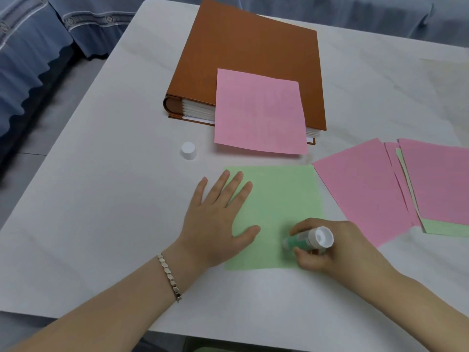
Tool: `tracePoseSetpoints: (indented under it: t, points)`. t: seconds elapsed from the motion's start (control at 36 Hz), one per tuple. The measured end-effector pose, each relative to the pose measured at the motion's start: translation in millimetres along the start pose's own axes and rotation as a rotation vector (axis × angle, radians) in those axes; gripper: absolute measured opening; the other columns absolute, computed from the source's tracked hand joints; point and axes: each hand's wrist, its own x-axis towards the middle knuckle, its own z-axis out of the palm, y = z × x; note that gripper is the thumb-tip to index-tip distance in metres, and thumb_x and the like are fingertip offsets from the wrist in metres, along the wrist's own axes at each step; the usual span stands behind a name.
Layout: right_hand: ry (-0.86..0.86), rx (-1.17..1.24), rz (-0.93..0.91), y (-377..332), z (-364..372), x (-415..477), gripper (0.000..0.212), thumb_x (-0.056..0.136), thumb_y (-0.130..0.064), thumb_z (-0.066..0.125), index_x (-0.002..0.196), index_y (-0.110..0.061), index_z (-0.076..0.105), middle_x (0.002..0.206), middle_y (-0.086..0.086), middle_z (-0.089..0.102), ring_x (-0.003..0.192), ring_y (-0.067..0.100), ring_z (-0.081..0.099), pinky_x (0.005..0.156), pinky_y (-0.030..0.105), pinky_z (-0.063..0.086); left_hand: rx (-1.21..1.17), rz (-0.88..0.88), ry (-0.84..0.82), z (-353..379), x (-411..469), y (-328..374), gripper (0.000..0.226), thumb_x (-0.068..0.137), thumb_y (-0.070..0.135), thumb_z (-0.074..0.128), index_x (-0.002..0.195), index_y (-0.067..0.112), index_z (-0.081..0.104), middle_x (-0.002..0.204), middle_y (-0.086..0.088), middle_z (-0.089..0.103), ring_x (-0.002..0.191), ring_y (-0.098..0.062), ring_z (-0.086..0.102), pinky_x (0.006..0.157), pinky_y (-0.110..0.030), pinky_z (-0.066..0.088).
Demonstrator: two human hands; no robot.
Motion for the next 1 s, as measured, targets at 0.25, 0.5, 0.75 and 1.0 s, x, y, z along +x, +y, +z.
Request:
tracePoseSetpoints:
  t: [0.25,0.5,0.75,1.0]
  points:
    - [0.255,0.089,-0.076,-9.0,-17.6,39.0,0.021,0.069,-0.018,0.072,0.072,-0.036,0.061,0.062,-0.013,0.063,0.058,-0.003,0.054,0.058,0.012,0.042,0.005,0.002,0.009,-0.2,-0.1,0.5,0.071,0.081,0.059,0.038,0.137,0.017,0.048,0.146,-0.005,0.041,0.136,-0.024,0.035,0.108,-0.049,0.017]
    - [0.268,0.099,-0.028,-4.9,-6.8,48.6,0.014,0.071,-0.015,0.07,0.077,-0.027,0.065,0.074,-0.003,0.068,0.06,0.009,0.054,0.058,0.02,0.042,-0.009,0.004,0.028,-0.9,-0.4,0.0,0.071,0.08,0.058,0.039,0.136,0.016,0.05,0.145,-0.005,0.042,0.136,-0.024,0.035,0.108,-0.049,0.018]
    - [0.187,0.145,0.026,4.7,-3.7,18.3,0.019,0.069,-0.017,0.071,0.075,-0.035,0.065,0.049,-0.015,0.056,0.046,0.003,0.045,0.047,0.015,0.036,0.008,-0.003,-0.007,-2.2,0.1,0.2,0.071,0.08,0.059,0.039,0.137,0.017,0.048,0.146,-0.004,0.04,0.136,-0.022,0.034,0.108,-0.049,0.017]
    - [0.048,0.035,0.041,7.7,-6.5,-9.1,0.025,0.068,-0.019,0.072,0.072,-0.041,0.06,0.052,-0.02,0.056,0.049,0.004,0.047,0.051,0.016,0.038,0.056,-0.009,-0.038,-3.6,1.2,-0.1,0.072,0.081,0.059,0.037,0.138,0.017,0.046,0.146,-0.004,0.041,0.136,-0.022,0.034,0.108,-0.048,0.017]
